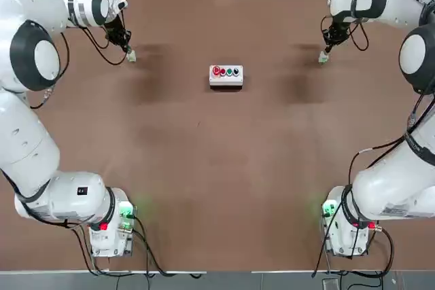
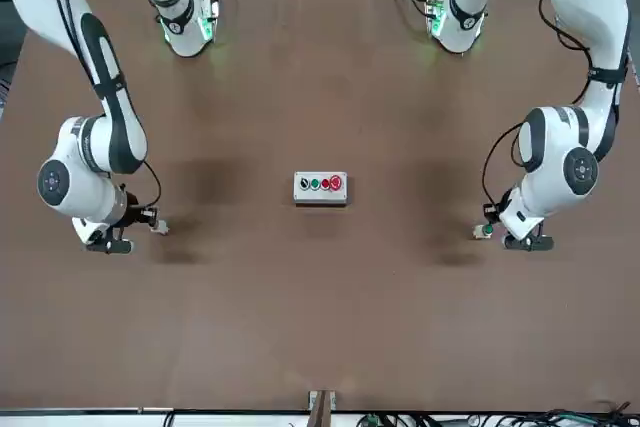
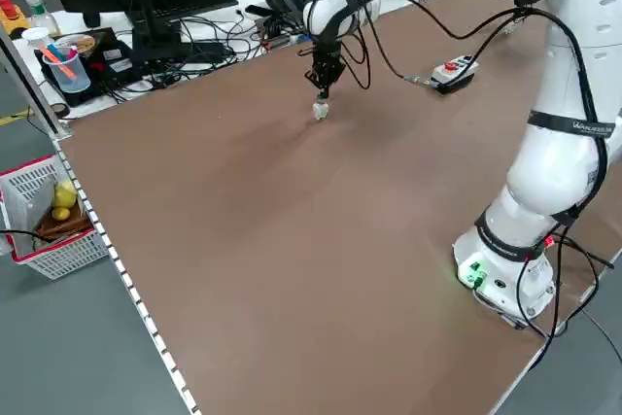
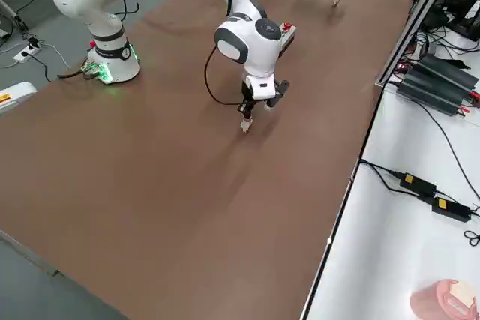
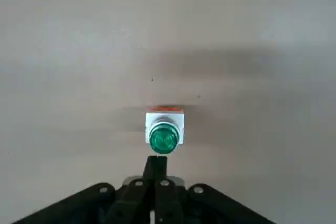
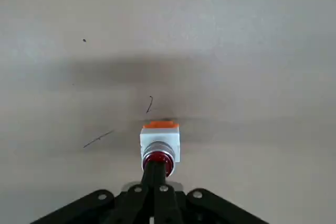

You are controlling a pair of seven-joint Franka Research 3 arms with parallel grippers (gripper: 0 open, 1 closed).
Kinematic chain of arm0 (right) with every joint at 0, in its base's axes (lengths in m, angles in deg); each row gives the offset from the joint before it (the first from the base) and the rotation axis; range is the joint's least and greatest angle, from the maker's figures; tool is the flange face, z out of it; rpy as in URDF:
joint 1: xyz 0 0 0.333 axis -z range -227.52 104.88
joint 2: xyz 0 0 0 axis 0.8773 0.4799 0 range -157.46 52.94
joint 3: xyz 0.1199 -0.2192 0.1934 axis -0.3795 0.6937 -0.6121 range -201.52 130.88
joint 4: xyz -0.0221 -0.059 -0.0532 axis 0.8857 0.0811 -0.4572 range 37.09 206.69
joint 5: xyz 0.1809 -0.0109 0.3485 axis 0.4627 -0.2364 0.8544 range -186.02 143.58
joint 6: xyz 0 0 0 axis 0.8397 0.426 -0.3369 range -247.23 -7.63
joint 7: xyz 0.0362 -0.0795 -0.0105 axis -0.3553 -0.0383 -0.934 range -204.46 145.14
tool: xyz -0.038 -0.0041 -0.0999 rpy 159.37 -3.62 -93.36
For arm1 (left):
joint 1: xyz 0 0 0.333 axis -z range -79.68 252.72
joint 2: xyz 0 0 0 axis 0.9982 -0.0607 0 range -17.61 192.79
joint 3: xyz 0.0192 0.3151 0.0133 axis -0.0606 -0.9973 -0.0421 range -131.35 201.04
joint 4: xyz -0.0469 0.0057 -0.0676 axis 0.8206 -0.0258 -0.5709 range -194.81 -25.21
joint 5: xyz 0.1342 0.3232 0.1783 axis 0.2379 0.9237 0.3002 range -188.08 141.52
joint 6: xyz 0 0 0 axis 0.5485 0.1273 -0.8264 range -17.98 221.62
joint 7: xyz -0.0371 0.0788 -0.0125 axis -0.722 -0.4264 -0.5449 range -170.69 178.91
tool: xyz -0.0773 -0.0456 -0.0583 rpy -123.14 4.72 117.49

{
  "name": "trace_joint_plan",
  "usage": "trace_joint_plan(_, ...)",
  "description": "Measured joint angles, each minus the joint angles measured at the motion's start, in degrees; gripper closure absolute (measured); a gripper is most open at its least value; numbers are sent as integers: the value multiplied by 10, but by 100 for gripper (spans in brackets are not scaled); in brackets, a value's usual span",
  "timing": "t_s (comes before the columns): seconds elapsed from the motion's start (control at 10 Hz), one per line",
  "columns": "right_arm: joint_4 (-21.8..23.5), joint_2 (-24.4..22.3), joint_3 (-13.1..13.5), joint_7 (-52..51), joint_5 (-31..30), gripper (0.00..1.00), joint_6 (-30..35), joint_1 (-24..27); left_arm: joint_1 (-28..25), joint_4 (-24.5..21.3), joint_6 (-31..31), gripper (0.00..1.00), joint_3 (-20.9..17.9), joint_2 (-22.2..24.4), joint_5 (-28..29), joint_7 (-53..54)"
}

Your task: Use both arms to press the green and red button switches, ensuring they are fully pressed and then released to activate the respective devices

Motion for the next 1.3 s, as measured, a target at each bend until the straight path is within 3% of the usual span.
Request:
trace_joint_plan(0.2, -3, 0, 0, 0, 0, 98, 9, 0, 0, 11, -7, 99, 0, 10, 0, 0)
trace_joint_plan(0.5, -15, 0, 0, 0, 0, 98, 35, 0, -1, 23, -30, 89, 0, 55, 0, -1)
trace_joint_plan(0.7, -19, 0, 0, 0, 0, 98, 37, 0, -2, 63, -102, 63, -1, 86, 0, -2)
trace_joint_plan(0.9, -33, 0, 0, 1, 0, 98, 62, 0, -4, 136, -194, 34, -1, 92, 0, -3)
trace_joint_plan(1.1, -89, -1, -1, 1, 0, 98, 139, 0, -5, 185, -232, 4, -1, 92, 0, -12)
trace_joint_plan(1.3, -157, -2, -2, 1, 1, 96, 209, 0, -5, 232, -280, 0, -1, 93, 0, -13)
